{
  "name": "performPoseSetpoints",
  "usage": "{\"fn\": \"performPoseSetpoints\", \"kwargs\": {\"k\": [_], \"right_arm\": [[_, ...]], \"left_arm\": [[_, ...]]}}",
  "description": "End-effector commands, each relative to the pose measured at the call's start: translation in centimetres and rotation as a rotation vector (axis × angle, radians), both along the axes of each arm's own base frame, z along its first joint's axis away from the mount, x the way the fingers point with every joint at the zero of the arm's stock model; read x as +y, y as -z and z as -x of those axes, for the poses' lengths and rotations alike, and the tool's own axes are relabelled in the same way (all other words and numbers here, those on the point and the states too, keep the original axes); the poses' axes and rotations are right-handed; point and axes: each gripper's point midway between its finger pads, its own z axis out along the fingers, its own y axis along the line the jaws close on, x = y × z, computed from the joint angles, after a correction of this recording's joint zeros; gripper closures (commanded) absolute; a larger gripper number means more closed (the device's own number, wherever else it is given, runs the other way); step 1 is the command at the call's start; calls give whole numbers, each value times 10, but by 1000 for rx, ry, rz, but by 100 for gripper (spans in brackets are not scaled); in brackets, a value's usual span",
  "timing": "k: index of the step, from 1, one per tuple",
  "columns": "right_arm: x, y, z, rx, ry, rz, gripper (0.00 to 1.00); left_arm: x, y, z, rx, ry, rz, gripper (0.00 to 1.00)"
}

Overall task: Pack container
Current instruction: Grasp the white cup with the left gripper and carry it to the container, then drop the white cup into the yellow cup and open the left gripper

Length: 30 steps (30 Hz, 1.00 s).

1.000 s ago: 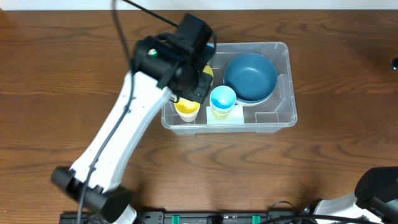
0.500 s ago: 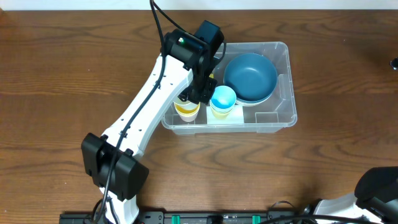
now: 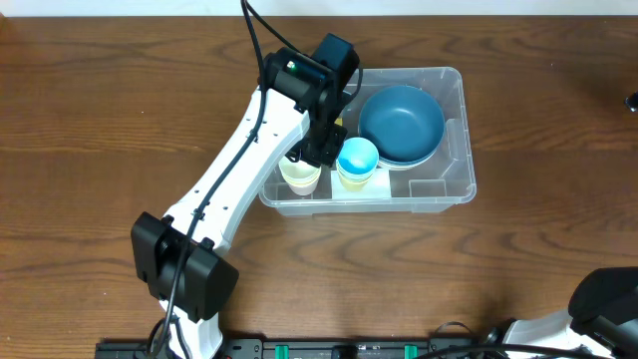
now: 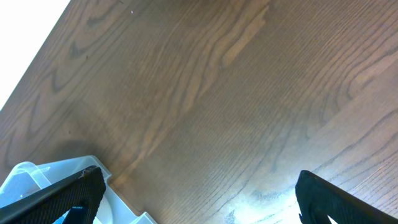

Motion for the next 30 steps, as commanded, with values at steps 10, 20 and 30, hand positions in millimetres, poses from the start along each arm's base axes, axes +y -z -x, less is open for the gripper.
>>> {"fn": "performPoseSetpoints", "kwargs": {"k": [10,20,30], "right_arm": [[-2,-2,-1,-2,-10,9,1],[-2,-2,-1,-2,-10,9,1],[-2,-2,-1,-2,-10,9,1]], "left_arm": [[11,4,-4,-2,-16,-39,36],[20,-66,8,-146,-22,48,35],[73,-185,55,-535,-50,145,2]]}}
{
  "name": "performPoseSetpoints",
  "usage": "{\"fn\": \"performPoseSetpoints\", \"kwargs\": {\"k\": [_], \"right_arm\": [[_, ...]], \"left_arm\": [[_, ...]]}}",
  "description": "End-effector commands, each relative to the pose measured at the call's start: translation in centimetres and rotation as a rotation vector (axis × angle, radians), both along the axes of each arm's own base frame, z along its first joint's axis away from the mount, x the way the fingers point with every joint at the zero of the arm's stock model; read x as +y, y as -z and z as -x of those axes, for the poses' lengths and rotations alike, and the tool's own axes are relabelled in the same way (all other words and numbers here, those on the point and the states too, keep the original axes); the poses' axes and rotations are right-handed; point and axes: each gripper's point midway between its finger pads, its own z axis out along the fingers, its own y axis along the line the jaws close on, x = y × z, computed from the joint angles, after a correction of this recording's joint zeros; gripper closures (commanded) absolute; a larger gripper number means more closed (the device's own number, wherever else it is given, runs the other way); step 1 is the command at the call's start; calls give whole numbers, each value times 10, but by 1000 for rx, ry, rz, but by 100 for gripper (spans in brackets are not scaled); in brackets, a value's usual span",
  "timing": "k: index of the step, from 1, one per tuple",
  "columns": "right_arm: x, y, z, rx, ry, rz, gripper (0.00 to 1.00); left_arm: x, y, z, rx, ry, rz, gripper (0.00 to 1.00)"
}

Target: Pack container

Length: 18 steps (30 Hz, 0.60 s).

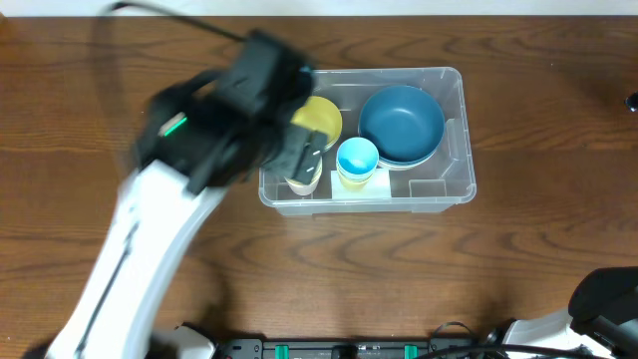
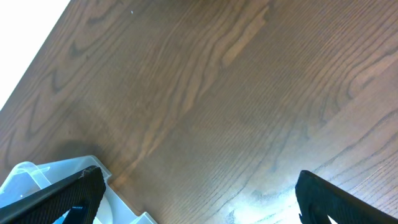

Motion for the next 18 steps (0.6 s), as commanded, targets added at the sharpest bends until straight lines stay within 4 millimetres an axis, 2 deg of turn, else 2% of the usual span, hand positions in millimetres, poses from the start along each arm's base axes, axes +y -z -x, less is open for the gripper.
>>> {"fn": "performPoseSetpoints", "kwargs": {"k": [1,6,9,14,18], "right_arm": [[-2,-2,-1,-2,-10,9,1],[-2,-2,-1,-2,-10,9,1],[-2,-2,-1,-2,-10,9,1],[-2,-2,-1,-2,-10,9,1],[-2,-2,-1,-2,-10,9,1]], "left_arm": [[34,-45,19,-179,-50,-8,2],[68,-106,63,-420,-90,108,2],[86,-128,93,-519,-98,171,2],[124,-141,126,-635,-194,189,2],[142,-152,132,-767,-306,235,2]]}}
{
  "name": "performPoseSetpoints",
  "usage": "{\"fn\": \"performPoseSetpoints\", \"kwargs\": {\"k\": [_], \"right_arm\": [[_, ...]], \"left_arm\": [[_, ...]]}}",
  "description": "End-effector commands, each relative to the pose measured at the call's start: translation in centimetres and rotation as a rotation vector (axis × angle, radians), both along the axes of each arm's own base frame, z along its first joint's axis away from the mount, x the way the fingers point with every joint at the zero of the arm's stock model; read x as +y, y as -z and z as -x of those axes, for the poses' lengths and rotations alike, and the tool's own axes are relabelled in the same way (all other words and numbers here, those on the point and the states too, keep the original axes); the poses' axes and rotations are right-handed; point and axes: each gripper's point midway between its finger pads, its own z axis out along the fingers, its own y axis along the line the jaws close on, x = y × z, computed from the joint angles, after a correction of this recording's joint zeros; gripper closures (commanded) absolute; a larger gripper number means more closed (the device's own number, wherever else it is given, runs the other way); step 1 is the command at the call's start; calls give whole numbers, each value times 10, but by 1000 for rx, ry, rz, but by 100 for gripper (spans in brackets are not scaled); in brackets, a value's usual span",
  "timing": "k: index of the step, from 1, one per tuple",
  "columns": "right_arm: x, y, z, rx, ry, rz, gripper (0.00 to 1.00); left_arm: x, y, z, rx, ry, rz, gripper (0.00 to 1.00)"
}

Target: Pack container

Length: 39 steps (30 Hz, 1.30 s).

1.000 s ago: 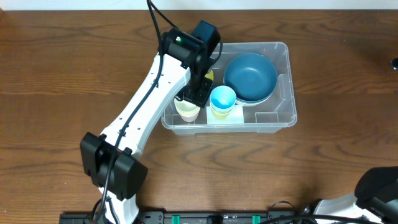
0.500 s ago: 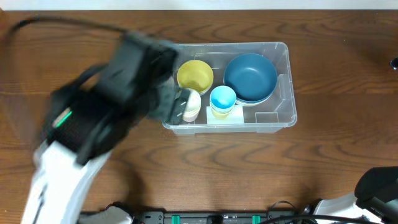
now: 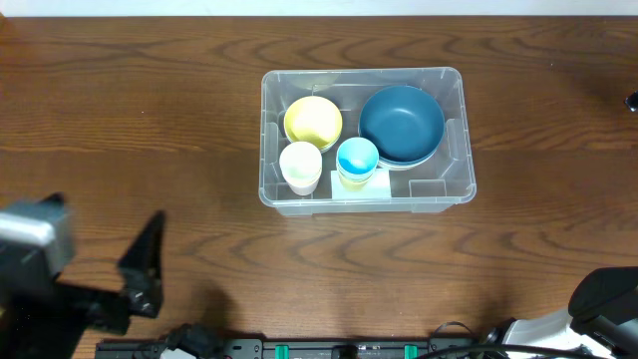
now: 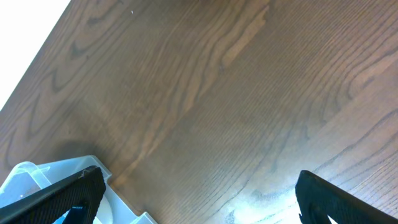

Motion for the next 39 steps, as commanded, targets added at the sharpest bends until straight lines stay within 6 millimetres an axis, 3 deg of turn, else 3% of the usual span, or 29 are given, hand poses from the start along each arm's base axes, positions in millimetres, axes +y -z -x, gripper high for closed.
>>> {"fn": "performPoseSetpoints", "kwargs": {"k": [1,6,12,18,24,32,39], "right_arm": [[-2,-2,-1,-2,-10,9,1],[-2,-2,-1,-2,-10,9,1],[-2,-2,-1,-2,-10,9,1],[-2,-1,-1,-2,-10,8,1],[-2,-1,-1,-2,-10,8,1],[-2,-1,-1,-2,-10,8,1],[-2,-2,-1,-2,-10,9,1]], "left_arm": [[7,5,-8,-49,-73,21,2],[-2,-2,-32,-271,-63,96,2],[-9,18,-69,-568,-32,132,2],[-12,91,-89,-683,-24,143,2],[-8,151,-91,-664,-40,136,2],[0,193,-83,-646,-62,108,2],[0,235,-93,-519,-67,102,2]]}}
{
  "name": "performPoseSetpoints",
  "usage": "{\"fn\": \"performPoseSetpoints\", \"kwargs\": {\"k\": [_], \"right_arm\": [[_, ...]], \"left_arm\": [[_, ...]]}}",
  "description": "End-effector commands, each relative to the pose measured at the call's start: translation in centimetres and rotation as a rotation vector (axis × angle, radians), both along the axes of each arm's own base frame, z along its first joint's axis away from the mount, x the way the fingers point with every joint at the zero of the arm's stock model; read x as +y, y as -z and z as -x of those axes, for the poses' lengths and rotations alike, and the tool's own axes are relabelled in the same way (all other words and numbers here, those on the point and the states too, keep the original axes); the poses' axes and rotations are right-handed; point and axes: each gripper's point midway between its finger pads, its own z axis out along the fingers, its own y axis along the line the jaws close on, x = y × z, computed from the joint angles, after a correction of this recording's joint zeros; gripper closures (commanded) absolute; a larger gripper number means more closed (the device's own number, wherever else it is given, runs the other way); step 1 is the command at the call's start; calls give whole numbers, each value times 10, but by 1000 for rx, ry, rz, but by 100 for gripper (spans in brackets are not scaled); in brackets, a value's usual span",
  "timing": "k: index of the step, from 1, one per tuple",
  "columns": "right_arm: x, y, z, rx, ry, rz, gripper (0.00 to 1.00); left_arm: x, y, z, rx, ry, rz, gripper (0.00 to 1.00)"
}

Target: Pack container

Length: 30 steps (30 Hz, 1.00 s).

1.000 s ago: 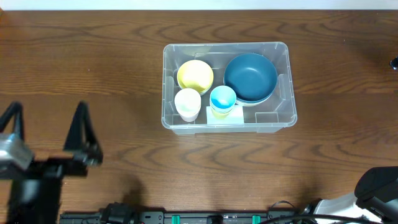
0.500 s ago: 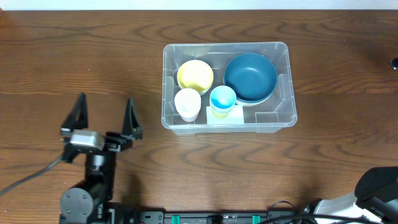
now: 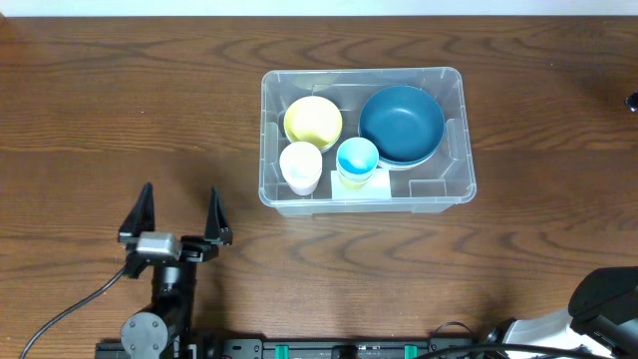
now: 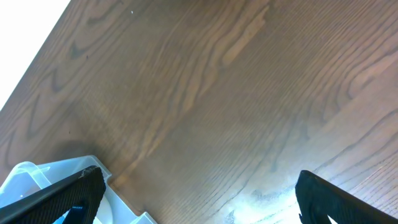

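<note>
A clear plastic container [image 3: 454, 189] sits at the table's middle. Inside it are a yellow bowl [image 3: 312, 121], a large blue bowl [image 3: 401, 123], a white cup [image 3: 300, 167] and a blue cup [image 3: 357, 160] nested in a yellow one. My left gripper [image 3: 180, 211] stands open at the front left, far from the container, with nothing between its fingers. My right gripper [image 4: 199, 199] is open over bare wood, its fingers [image 4: 339, 199] wide apart. A corner of the container [image 4: 37, 174] shows by its left finger.
The right arm's base [image 3: 603, 299] sits at the front right corner of the overhead view. The brown wooden table [image 3: 120, 100] surrounds the container on all sides. A dark object [image 3: 632, 101] peeks in at the right edge.
The left arm was a blur at the front left edge. Now it stands still at the front left with its fingers open. The container's contents and the right gripper have not changed.
My left gripper was first down in the container at the white cup. Then it was a blur at the container's left wall, with the cup left standing inside. Then it was off at the front left, where it now rests open. The right gripper never moved.
</note>
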Motion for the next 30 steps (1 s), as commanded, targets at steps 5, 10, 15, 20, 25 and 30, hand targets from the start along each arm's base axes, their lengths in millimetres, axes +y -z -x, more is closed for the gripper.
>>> {"fn": "performPoseSetpoints", "kwargs": {"k": [5,10,15,20,25,30], "right_arm": [[-2,-1,-1,-2,-10,9,1],[-2,-1,-1,-2,-10,9,1],[-2,-1,-1,-2,-10,9,1],[-2,-2,-1,-2,-11,8,1],[-2,-1,-1,-1,-10,8,2],[-2,-1,-1,-1,-10,8,1]], "left_arm": [[3,54,-10,213,-10,-10,2],[4,93,-13,338,-14,-9,2],[4,124,-13,430,-13,-8,2],[6,127,-13,441,-23,-8,2],[5,126,-13,439,-21,-7,2],[5,127,-13,441,-21,-7,2]]}}
